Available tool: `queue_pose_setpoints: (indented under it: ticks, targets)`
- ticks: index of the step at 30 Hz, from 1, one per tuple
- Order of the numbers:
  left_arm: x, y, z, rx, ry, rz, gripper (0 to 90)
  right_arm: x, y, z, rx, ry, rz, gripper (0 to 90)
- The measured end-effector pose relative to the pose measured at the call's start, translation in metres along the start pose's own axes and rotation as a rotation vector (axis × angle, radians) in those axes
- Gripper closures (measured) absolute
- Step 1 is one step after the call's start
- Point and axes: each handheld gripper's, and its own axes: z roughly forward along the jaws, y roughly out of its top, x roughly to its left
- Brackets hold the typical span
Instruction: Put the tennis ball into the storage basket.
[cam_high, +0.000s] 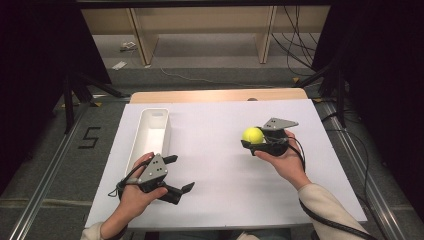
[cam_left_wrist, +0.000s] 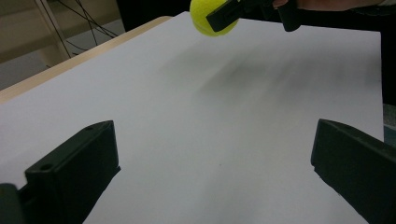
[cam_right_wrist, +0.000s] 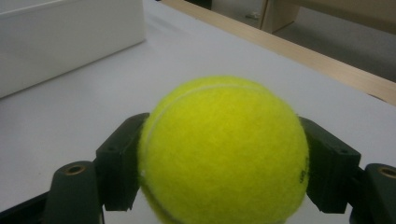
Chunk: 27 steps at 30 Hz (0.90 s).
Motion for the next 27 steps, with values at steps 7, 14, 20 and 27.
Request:
queue_pose_setpoints:
  ticks: [7, 14, 20, 27]
  targets:
    - [0.0, 0.0, -0.0001, 0.0, 0.001, 0.001, 0.3, 0.0017, 0.0022, 0.0019, -0.007, 0.005, -0.003, 26.4]
    - [0.0, 0.0, -0.0003, 0.0, 0.001, 0.001, 0.3, 0.0028, 0.0041, 0.0027, -0.014, 0.005, -0.003, 26.4]
    - [0.0001, 0.0, -0.0003, 0.0, 0.001, 0.001, 0.4, 0.004, 0.0056, 0.0039, -0.018, 0.009, -0.006, 26.4]
    - [0.0001, 0.0, -0.0005, 0.0, 0.003, 0.003, 0.4, 0.0047, 0.0076, 0.0049, -0.028, 0.016, -0.006, 26.4]
